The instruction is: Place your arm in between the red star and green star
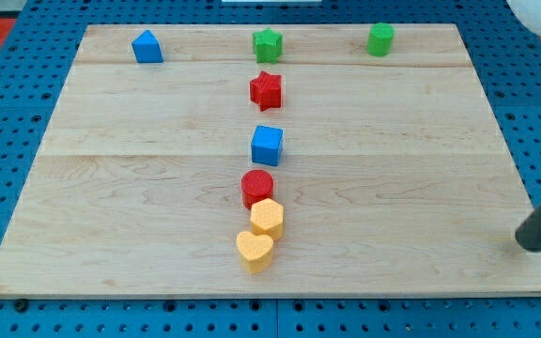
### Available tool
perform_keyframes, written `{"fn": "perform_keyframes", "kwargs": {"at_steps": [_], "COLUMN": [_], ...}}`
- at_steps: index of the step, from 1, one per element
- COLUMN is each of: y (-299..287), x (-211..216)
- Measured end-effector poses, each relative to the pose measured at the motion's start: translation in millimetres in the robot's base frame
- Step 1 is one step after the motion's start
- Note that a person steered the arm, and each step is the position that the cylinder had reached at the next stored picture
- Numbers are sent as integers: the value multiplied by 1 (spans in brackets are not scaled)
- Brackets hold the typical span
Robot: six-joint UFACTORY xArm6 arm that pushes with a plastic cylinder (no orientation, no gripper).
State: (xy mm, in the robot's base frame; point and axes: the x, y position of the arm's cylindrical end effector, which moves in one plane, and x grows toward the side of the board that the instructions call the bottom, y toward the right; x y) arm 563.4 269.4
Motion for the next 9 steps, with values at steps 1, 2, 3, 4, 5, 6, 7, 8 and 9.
{"fn": "perform_keyframes", "kwargs": {"at_steps": [1,2,3,4,5,6,7,8,9], "y": [1,2,10,11,1,-32,-92,-162,-221], "x": [-15,-17,-17,-17,-59,-129,-210,-276,-276]}}
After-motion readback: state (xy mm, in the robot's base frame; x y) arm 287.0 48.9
